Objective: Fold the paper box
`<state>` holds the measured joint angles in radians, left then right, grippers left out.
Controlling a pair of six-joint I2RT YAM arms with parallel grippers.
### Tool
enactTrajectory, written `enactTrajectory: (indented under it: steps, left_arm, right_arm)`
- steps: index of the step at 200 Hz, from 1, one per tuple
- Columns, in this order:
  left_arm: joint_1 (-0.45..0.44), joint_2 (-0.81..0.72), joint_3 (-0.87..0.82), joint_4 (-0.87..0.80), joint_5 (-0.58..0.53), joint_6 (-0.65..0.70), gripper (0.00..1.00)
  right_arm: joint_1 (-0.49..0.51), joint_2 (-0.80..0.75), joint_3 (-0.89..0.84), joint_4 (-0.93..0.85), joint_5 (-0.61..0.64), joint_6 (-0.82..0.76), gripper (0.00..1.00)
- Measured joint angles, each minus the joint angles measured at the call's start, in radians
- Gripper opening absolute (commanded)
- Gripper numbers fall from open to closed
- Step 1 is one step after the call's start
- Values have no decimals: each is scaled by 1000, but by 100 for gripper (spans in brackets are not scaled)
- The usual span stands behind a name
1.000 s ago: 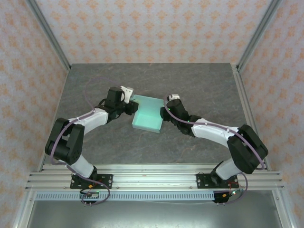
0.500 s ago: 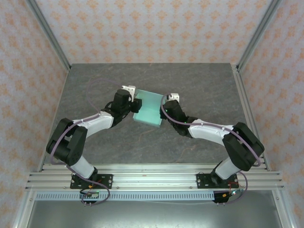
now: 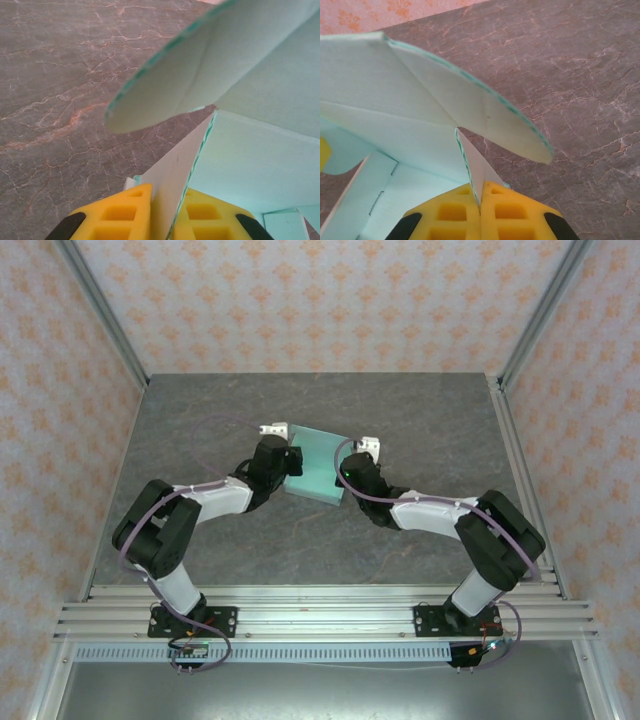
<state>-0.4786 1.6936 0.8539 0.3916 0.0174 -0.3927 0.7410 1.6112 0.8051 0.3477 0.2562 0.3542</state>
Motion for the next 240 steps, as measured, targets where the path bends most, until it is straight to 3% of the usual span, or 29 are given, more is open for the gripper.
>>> enactTrajectory:
  steps: [81,240]
  left_arm:
    - [-29,31,-31,93,-50,-26,1]
    - [-59,31,-195,343,-109,0,0]
  right_arm:
    - [0,45,0,61,47,-11,4]
    - [4,132,-69,323,65,39,1]
